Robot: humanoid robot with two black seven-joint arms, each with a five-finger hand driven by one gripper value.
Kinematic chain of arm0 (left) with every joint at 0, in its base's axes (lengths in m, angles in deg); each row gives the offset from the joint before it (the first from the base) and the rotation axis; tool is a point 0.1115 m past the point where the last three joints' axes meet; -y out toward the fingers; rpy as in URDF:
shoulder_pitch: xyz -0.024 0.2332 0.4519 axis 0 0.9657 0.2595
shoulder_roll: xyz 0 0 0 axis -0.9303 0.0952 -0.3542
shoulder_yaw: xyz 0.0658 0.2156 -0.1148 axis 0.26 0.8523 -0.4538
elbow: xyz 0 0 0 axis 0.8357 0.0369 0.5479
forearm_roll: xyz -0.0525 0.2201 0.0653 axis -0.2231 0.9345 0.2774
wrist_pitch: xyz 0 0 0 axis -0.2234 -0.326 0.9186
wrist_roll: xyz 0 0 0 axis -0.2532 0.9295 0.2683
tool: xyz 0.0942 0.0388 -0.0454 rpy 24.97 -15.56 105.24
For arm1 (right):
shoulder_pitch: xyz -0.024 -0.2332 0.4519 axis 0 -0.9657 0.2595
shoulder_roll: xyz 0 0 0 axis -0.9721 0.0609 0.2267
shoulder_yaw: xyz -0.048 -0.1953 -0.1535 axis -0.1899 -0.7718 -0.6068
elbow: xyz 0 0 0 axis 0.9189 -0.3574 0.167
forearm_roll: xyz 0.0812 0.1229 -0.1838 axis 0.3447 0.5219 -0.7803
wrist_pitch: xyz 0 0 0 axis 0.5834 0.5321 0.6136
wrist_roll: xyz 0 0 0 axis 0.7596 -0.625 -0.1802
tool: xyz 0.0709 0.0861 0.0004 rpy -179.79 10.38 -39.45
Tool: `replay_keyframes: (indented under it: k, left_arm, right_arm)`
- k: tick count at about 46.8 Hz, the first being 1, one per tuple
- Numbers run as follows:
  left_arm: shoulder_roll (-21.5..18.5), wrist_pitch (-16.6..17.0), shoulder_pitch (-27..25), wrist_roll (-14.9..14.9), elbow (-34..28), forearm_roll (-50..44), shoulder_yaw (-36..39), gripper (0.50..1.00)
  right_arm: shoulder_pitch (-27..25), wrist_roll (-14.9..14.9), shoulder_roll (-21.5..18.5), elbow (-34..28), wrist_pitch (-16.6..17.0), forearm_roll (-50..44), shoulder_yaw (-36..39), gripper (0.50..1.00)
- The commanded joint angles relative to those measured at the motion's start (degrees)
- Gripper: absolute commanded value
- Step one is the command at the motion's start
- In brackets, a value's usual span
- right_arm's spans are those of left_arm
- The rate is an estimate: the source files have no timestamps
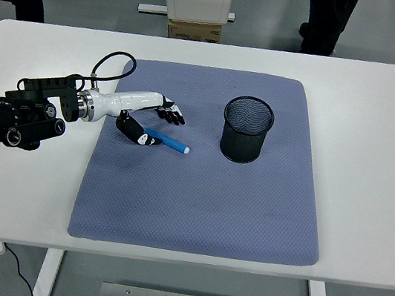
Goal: Left hand places marker in pen holder
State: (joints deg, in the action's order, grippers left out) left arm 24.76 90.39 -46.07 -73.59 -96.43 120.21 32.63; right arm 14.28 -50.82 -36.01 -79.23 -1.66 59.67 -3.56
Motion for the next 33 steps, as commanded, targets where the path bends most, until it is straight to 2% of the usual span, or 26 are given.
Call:
replay_keyframes:
  k: [1,8,20,21,26,33]
  left_arm:
    - [0.0,0.1,0.0,-0.2,0.0,0.0,0.3,0.733]
    - [-0.1,1.6,0.0,-1.8,-0.1,0.2,2.6,0.73]
    - [0.1,2.1,0.0,-1.8,0.0,0.2,2.8,0.722]
    - [0.1,2.3,0.1,-1.8,0.0,0.2,2.8,0.716]
    - [0.2,2.3,0.4,-1.8,0.0,0.2,2.9,0.622]
    - [0.1,2.3,0.6,-2.0,0.0,0.2,3.1,0.566]
  right_arm:
    - [0.0,0.0,0.0,0.1,0.0,0.0,0.0,1.0]
    - [0.0,0.0,0.0,0.0,0.0,0.0,0.0,1.0]
    - [0.0,0.0,0.0,0.0,0.0,0.0,0.0,1.0]
    - [0.0,0.0,0.0,0.0,0.0,0.0,0.0,1.0]
    - [0.0,0.0,0.0,0.1,0.0,0.0,0.0,1.0]
    - [0.0,0.0,0.0,0.1,0.0,0.0,0.0,1.0]
